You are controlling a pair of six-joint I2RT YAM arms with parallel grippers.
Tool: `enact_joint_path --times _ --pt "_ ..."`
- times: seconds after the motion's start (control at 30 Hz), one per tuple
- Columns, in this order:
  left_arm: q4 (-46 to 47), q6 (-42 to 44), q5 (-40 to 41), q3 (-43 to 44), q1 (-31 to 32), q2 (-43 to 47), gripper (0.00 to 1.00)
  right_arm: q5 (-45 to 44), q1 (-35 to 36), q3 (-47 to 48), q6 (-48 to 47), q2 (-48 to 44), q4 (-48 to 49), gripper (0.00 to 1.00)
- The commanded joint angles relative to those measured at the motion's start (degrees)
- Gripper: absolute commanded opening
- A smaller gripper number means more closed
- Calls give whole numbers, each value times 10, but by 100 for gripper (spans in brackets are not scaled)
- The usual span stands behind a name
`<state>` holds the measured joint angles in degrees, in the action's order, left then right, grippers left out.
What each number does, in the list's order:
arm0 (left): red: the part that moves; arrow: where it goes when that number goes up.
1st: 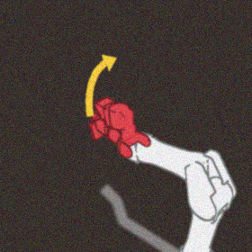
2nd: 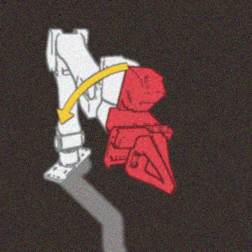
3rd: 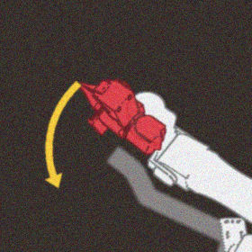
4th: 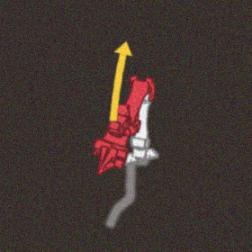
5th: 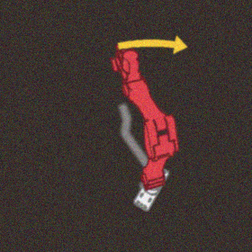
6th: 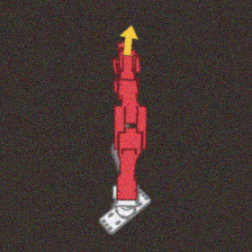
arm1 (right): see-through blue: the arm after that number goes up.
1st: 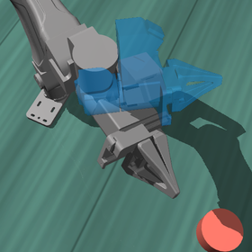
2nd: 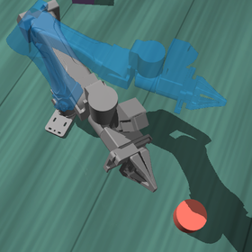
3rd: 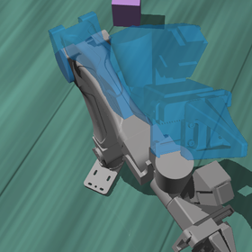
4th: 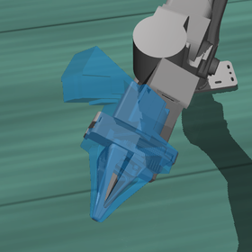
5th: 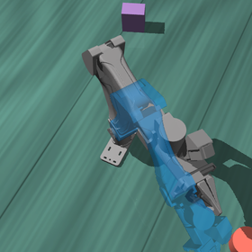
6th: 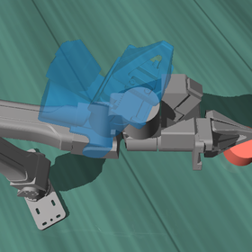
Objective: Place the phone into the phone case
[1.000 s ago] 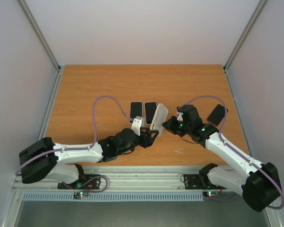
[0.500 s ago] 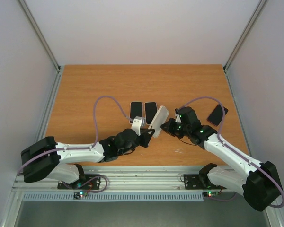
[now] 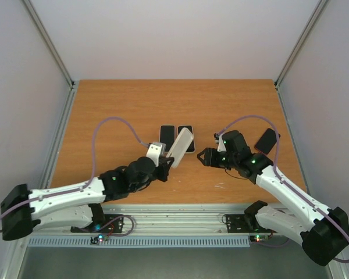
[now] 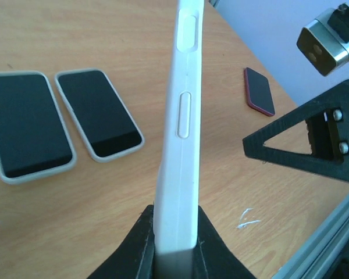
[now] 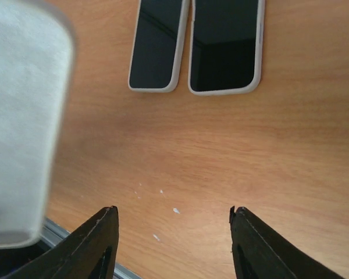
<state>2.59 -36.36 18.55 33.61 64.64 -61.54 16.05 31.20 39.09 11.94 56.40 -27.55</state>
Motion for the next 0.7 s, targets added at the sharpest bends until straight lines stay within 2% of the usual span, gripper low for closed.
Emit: enact_joint_path --times 0.0,0.13,0.27,0.43,0.57,0.67 --pt "-164 93 37 50 2 81 0 -16 4 49 -143 -17 -76 58" --pt "-315 157 30 109 2 124 0 3 4 79 -202 -21 -93 66" --pt "-426 218 27 171 2 137 0 36 5 100 -248 -29 -95 73" --pt "-503 326 -20 234 2 123 0 71 16 111 -307 -61 -88 76" --pt "-549 416 -66 280 2 83 0 135 34 108 -331 -82 -68 78" --pt "-580 490 -101 315 2 44 0 138 55 107 -347 -88 -59 78"
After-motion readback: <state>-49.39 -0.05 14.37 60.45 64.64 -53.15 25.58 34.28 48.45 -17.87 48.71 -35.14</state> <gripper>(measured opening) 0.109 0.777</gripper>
